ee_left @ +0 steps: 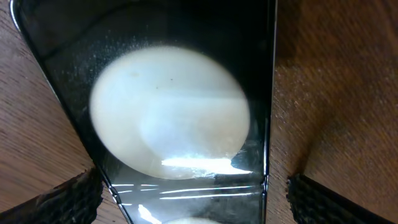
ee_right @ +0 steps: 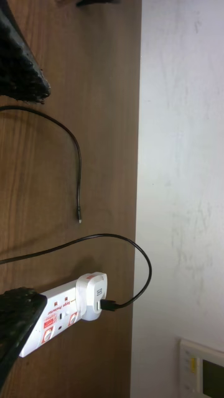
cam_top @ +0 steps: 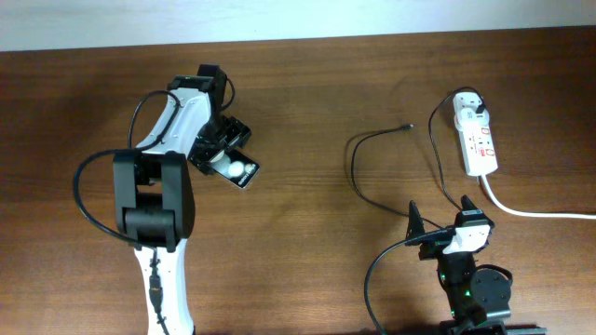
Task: Plug charger to phone and switch on socket
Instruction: 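Move the left gripper over the black phone and descend, then grasp the black phone with the left gripper and lift it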
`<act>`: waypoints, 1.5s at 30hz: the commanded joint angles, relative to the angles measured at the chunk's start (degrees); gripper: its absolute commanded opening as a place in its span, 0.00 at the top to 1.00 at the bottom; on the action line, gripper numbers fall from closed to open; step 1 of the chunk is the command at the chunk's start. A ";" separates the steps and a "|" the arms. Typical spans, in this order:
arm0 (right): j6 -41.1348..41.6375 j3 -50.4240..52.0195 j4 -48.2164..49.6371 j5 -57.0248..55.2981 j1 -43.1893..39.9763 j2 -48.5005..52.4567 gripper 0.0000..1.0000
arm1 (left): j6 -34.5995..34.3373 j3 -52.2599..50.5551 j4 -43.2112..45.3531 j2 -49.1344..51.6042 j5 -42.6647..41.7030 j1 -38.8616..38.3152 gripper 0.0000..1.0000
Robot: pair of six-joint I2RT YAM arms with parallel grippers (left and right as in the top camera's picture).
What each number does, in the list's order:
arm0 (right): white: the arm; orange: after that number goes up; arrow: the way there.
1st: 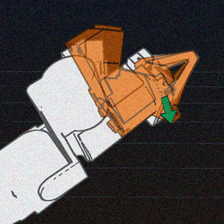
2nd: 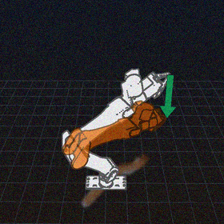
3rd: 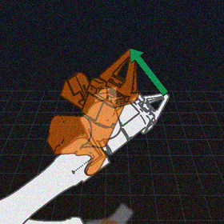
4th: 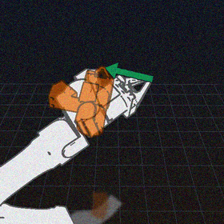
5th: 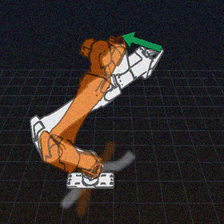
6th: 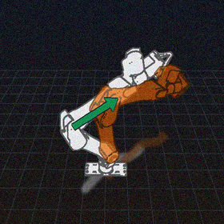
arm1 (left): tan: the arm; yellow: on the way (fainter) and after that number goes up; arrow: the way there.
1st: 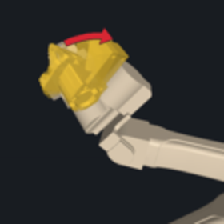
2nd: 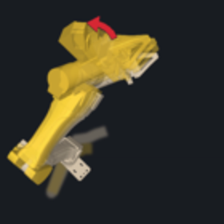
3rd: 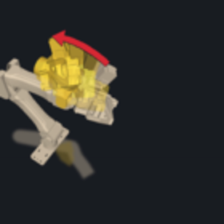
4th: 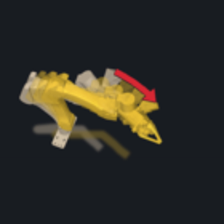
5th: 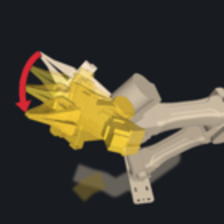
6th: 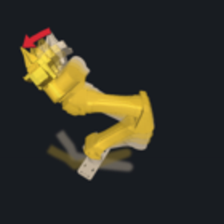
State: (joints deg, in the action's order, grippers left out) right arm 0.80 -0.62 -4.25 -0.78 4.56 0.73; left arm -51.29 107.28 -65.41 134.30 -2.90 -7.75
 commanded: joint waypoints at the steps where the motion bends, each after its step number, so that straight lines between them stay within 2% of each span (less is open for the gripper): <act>1: -0.37 0.31 -0.31 0.09 0.22 -0.37 0.01 | -3.61 -4.33 0.81 1.68 1.81 0.28 0.01; 4: -0.37 0.31 -0.31 0.09 0.22 -0.37 0.01 | -3.56 -5.05 1.66 1.68 1.81 0.28 0.01; 6: -0.37 0.31 -0.33 0.09 0.22 -0.37 0.01 | -3.52 -5.05 1.68 1.68 1.86 0.28 0.14; 10: -0.37 0.31 -0.33 0.09 0.22 -0.37 0.01 | -2.34 -5.05 1.70 1.68 2.78 0.28 0.23; 13: -0.37 0.31 -0.33 0.09 0.22 -0.37 0.01 | 5.14 -5.05 1.84 1.68 2.95 0.28 0.28; 17: -0.37 0.31 -0.33 0.09 0.22 -0.37 0.01 | 18.38 -5.05 3.08 1.68 2.89 0.26 0.27; 19: -0.37 0.31 -0.31 0.09 0.22 -0.37 0.01 | 21.24 -5.05 3.06 1.68 2.91 0.28 0.19; 20: -0.37 0.31 -0.33 0.09 0.22 -0.37 0.01 | 21.24 -5.05 3.08 1.68 2.93 0.28 0.06; 21: -0.39 0.31 -0.31 0.09 0.22 -0.37 0.01 | 21.22 -5.05 3.28 1.68 2.93 0.28 0.00; 29: -0.37 0.31 -0.33 0.09 0.22 -0.37 0.01 | 20.92 -5.05 4.31 1.68 4.61 0.26 0.00; 30: -0.37 0.31 -0.31 0.09 0.22 -0.37 0.01 | 20.92 -5.05 4.31 1.68 4.61 0.24 0.02; 32: -0.37 0.31 -0.33 0.09 0.22 -0.37 0.01 | 20.92 -5.05 4.31 1.68 4.61 0.24 0.14; 33: -0.37 0.31 -0.33 0.09 0.22 -0.37 0.01 | 20.92 -5.05 4.31 1.68 4.61 0.24 0.15; 34: -0.37 0.31 -0.33 0.09 0.22 -0.37 0.01 | 20.92 -5.05 4.33 1.68 4.61 0.24 0.22; 40: -0.37 0.31 -0.31 0.09 0.22 -0.37 0.01 | 20.94 -5.03 4.48 1.66 2.64 0.24 0.29; 45: -0.37 0.31 -0.31 0.09 0.22 -0.37 0.01 | 20.98 2.29 -3.41 -0.76 2.47 0.28 0.28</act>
State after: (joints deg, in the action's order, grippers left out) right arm 0.80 -0.62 -4.23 -0.78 4.56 0.73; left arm -30.63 106.19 -66.11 133.32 -0.62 -7.81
